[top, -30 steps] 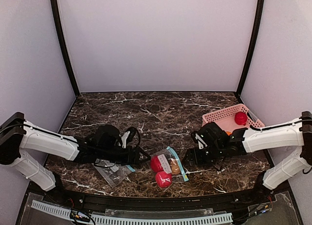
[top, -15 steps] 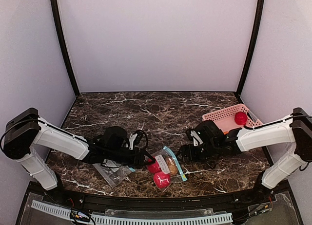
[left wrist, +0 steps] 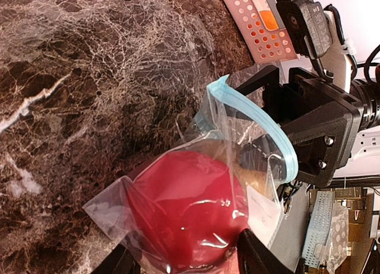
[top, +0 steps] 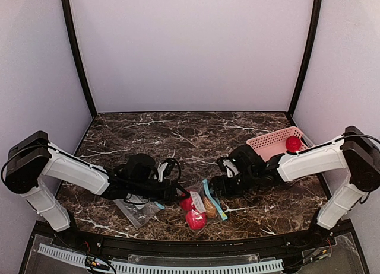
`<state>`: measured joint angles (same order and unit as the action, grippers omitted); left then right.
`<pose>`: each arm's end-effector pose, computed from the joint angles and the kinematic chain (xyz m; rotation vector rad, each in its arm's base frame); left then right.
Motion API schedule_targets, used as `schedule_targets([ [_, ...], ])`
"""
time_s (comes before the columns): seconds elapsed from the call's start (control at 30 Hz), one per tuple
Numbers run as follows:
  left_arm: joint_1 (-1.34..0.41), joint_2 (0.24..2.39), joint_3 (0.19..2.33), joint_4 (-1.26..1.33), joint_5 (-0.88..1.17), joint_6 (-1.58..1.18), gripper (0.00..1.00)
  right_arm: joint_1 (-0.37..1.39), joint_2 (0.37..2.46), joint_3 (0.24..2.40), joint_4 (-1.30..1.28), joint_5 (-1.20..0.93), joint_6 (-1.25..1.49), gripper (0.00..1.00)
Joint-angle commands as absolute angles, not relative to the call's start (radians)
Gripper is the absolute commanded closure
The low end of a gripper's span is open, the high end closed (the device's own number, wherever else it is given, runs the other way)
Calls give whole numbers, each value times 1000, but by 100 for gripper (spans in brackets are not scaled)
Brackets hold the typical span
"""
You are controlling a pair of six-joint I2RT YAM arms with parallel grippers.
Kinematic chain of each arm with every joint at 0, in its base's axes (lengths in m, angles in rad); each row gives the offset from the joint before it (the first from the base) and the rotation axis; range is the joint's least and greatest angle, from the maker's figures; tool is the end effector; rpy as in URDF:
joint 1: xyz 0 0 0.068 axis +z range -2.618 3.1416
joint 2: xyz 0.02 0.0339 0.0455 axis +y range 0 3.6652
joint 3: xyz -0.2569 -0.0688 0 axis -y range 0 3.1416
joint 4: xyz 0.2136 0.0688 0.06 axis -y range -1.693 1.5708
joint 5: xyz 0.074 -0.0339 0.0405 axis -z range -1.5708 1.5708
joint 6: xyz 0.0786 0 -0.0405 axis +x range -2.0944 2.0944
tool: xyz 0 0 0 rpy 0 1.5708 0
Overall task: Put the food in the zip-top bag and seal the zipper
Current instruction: Pick up the fake vegetable from the zipper food storage bag.
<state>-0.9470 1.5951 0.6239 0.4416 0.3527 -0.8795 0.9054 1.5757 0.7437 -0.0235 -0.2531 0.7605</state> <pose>0.1671 -0.2787 0.1532 0.3281 2.4053 -1.3589 0.1746 0.2544 0.1396 -0.3205 2.6592 0.9688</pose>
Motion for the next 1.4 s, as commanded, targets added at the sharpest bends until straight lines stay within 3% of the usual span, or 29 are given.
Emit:
schedule_targets([
  [0.0, -951, 1606, 640, 438, 356, -876, 46, 946, 1617, 801, -110, -235, 728, 16],
  [0.33, -952, 1599, 638, 426, 335, -861, 73, 1023, 1650, 855, -285, -84, 772, 28],
  [0.57, -950, 1601, 629, 417, 311, -852, 94, 1065, 1629, 877, -413, 43, 808, 54],
  [0.67, -950, 1598, 624, 408, 289, -847, 99, 1067, 1586, 864, -465, 89, 832, 57],
  [0.97, -950, 1597, 618, 413, 284, -826, 99, 1067, 1388, 797, -576, 164, 879, 51],
  [1.13, -948, 1611, 652, 412, 333, -732, 99, 1054, 1211, 672, -322, -6, 701, 34],
  [1.37, -930, 1642, 712, 357, 369, -639, 99, 965, 1248, 626, -227, -185, 600, 35],
])
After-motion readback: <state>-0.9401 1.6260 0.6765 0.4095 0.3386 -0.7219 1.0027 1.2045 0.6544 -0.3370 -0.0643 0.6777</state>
